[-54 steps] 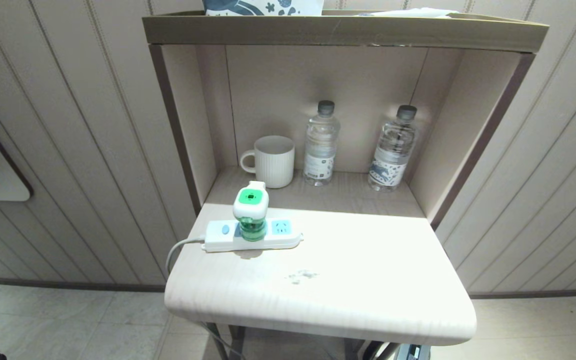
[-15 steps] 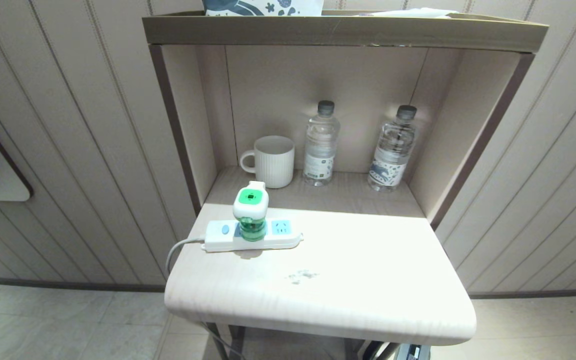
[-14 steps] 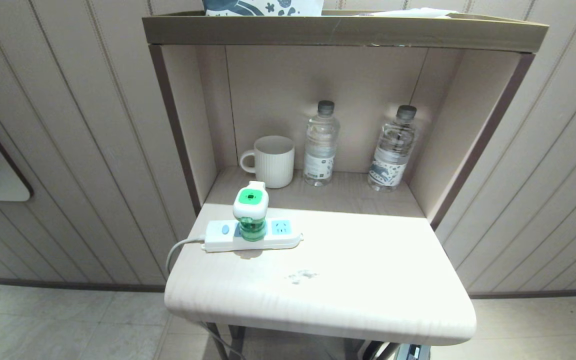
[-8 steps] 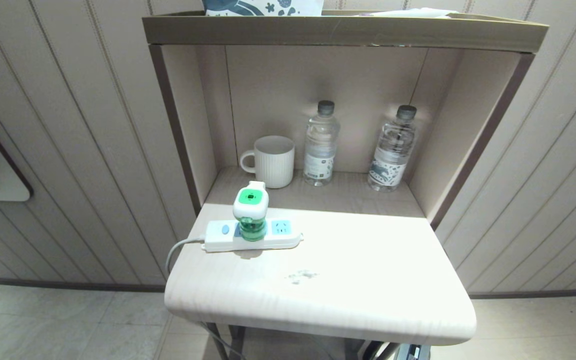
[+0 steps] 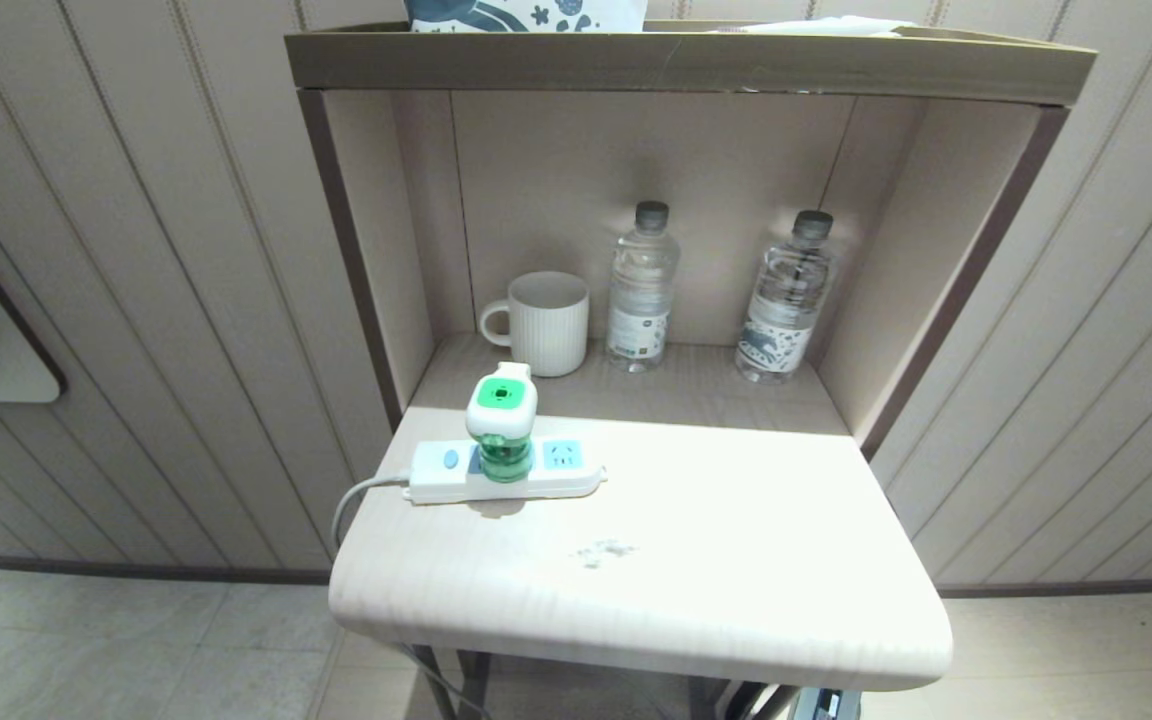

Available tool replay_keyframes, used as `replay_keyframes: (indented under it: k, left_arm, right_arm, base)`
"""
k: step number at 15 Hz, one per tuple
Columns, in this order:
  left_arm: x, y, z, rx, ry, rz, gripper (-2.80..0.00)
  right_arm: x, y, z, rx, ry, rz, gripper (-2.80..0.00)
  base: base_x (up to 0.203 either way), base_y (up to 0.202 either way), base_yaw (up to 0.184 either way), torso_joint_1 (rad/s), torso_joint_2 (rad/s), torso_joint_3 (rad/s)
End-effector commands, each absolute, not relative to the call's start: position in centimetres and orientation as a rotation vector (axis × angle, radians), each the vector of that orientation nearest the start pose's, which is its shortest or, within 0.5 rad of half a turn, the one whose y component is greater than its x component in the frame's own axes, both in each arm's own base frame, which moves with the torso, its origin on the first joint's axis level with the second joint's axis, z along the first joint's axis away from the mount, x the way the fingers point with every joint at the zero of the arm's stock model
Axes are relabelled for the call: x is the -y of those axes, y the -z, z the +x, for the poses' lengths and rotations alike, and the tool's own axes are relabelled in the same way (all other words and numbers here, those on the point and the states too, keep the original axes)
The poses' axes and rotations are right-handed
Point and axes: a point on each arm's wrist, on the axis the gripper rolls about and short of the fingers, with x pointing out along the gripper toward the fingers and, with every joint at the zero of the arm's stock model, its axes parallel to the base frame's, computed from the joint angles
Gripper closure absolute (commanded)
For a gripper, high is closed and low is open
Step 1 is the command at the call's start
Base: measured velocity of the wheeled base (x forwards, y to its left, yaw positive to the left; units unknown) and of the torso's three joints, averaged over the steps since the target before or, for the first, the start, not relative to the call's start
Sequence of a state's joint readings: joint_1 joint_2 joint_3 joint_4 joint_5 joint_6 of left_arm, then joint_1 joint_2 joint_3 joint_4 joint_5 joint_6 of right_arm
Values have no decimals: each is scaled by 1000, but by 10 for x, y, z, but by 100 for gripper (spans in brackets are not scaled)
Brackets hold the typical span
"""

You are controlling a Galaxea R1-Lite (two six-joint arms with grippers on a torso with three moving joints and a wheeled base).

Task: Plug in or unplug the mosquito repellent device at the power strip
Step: Pick up the mosquito repellent liquid

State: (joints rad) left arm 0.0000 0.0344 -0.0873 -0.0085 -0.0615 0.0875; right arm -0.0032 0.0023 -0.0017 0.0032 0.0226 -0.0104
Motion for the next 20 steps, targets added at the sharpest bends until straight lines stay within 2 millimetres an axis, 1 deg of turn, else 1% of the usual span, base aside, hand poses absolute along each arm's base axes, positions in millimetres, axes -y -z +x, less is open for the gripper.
replay_keyframes:
  k: [1, 3, 5, 6, 7, 8, 9, 11, 13, 15, 17, 19, 20]
  left_arm:
    - [2, -130, -20, 29, 75, 78, 0]
    - [3, -174, -4, -5, 129, 36, 0]
    - [4, -213, 22, -60, 189, -21, 0]
    - [6, -230, 40, -103, 220, -48, 0]
    - [8, -239, 52, -135, 246, -63, 0]
    - [13, -244, 69, -188, 290, -64, 0]
    - [20, -243, 84, -242, 347, -53, 0]
    - [39, -240, 101, -315, 455, -18, 0]
    - [62, -234, 116, -340, 480, 30, 0]
    - [91, -233, 124, -269, 467, 57, 0]
    - [118, -236, 132, -185, 422, 30, 0]
    - [151, -226, 139, -159, 378, 18, 0]
    - [170, -225, 138, -118, 340, -4, 0]
  right_arm:
    - [-1, -76, -23, -4, -21, -11, 0]
    - [-1, -76, -23, -4, -20, -11, 0]
    - [-1, -76, -23, -4, -20, -11, 0]
    - [-1, -76, -23, -4, -20, -11, 0]
    - [-1, -76, -23, -4, -20, -11, 0]
    - [-1, -76, -23, -4, -20, -11, 0]
    - [-1, -76, -23, -4, -21, -11, 0]
    - [-1, -76, -23, -4, -20, -11, 0]
    - [-1, -76, -23, -4, -22, -11, 0]
    - [-1, -76, -23, -4, -20, -11, 0]
    - [-1, -76, -23, -4, -20, -11, 0]
    - [-1, -76, -23, -4, -20, -11, 0]
    - [-1, -76, -23, -4, -20, -11, 0]
  base:
    - [0, 0, 0, 0, 0, 0]
    - [0, 0, 0, 0, 0, 0]
    - [0, 0, 0, 0, 0, 0]
    - [0, 0, 0, 0, 0, 0]
    - [0, 0, 0, 0, 0, 0]
    - [0, 0, 0, 0, 0, 0]
    - [0, 0, 0, 0, 0, 0]
    - [0, 0, 0, 0, 0, 0]
    - [0, 0, 0, 0, 0, 0]
    - [0, 0, 0, 0, 0, 0]
    - [0, 0, 0, 0, 0, 0]
    - [0, 0, 0, 0, 0, 0]
    - [0, 0, 0, 0, 0, 0]
